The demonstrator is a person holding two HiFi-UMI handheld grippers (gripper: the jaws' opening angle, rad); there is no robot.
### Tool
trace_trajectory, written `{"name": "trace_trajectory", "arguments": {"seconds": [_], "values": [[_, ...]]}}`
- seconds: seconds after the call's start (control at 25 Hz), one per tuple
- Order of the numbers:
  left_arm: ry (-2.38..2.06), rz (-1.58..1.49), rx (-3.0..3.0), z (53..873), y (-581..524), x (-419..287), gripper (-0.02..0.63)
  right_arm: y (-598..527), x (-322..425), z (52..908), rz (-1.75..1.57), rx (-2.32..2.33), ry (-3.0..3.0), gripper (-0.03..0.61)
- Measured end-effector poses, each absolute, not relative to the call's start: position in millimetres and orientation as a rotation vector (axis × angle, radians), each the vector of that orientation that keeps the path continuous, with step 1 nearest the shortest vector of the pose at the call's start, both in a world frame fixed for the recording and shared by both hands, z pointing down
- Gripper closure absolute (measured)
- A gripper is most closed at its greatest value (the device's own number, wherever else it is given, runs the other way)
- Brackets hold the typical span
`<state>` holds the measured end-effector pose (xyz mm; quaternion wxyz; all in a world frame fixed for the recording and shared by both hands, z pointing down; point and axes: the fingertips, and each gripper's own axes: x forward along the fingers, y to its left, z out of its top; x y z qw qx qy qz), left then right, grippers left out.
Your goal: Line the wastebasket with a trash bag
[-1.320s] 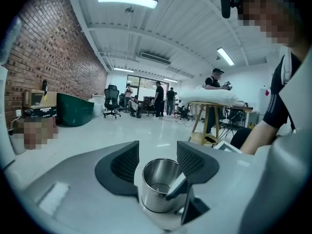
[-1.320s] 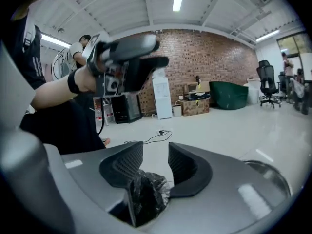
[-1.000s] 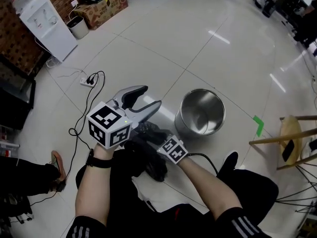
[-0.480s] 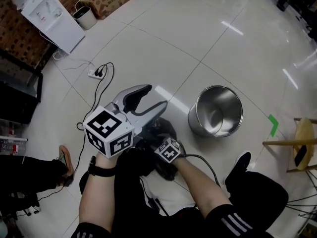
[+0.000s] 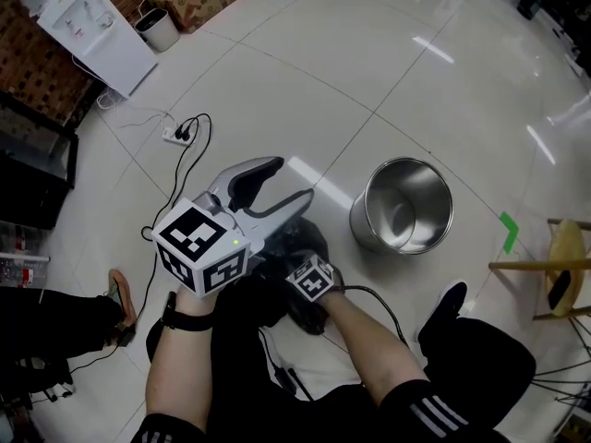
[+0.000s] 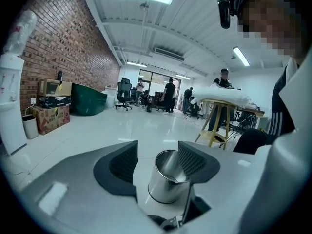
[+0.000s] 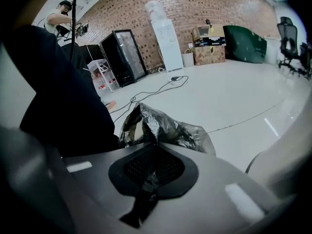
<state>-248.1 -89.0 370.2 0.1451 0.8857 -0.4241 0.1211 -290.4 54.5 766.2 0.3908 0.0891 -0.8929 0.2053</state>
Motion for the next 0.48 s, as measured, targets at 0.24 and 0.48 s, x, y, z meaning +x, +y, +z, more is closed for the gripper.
{"name": "trace_trajectory", "arguments": {"seconds": [0.24, 0.48], "values": [[-1.112, 0.647, 2.503, 423, -69, -245, 0.328, 20, -268, 708, 0.496, 0.327, -2.349, 0.574], [-0.979, 0.878, 2.464, 472, -45, -240, 0.314, -16, -242, 636, 0.406, 0.414, -2.426, 0.574]]}}
